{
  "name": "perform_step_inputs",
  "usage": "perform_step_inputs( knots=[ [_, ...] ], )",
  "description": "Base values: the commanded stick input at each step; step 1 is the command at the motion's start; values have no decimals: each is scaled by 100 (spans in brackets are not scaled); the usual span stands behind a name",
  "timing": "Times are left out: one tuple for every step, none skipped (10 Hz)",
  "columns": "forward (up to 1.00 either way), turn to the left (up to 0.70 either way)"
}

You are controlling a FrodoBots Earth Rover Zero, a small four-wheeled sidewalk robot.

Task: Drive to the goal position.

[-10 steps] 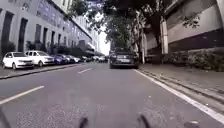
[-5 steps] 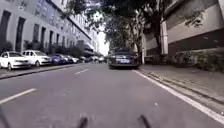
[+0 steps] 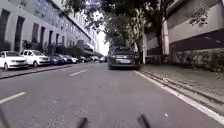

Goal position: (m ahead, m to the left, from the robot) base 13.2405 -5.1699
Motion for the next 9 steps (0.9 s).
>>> perform_step_inputs(
  knots=[
    [70,14],
    [70,14],
    [70,14],
    [70,14],
    [70,14],
    [70,14],
    [70,14],
    [70,14],
    [70,14]
  ],
)
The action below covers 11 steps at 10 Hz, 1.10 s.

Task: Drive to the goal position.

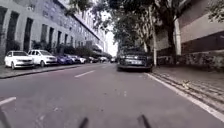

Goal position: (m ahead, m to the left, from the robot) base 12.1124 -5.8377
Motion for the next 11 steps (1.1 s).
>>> perform_step_inputs(
  knots=[
    [70,14],
    [70,14],
    [70,0],
    [70,0],
    [70,0],
    [70,0],
    [70,0],
    [70,0],
    [70,0],
    [70,0],
    [70,0]
  ],
)
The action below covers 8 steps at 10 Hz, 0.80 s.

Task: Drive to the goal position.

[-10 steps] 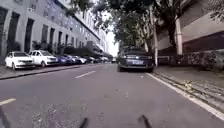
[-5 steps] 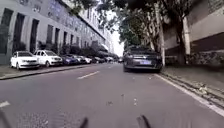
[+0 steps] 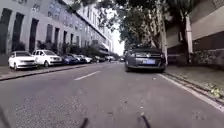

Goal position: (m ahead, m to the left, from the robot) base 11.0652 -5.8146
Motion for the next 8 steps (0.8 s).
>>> perform_step_inputs(
  knots=[
    [70,0],
    [70,0],
    [70,0],
    [70,7],
    [70,14],
    [70,14],
    [70,14],
    [70,0]
  ],
)
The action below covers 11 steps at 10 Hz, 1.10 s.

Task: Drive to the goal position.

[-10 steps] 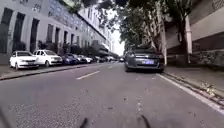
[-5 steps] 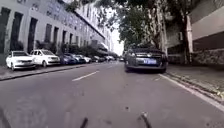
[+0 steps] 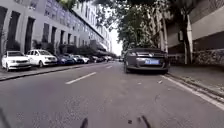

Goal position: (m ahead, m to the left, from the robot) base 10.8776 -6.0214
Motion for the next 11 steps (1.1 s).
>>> perform_step_inputs(
  knots=[
    [70,0],
    [70,0],
    [70,14],
    [70,9],
    [70,3],
    [70,1],
    [70,0],
    [70,0],
    [70,0],
    [70,0],
    [70,0]
  ],
)
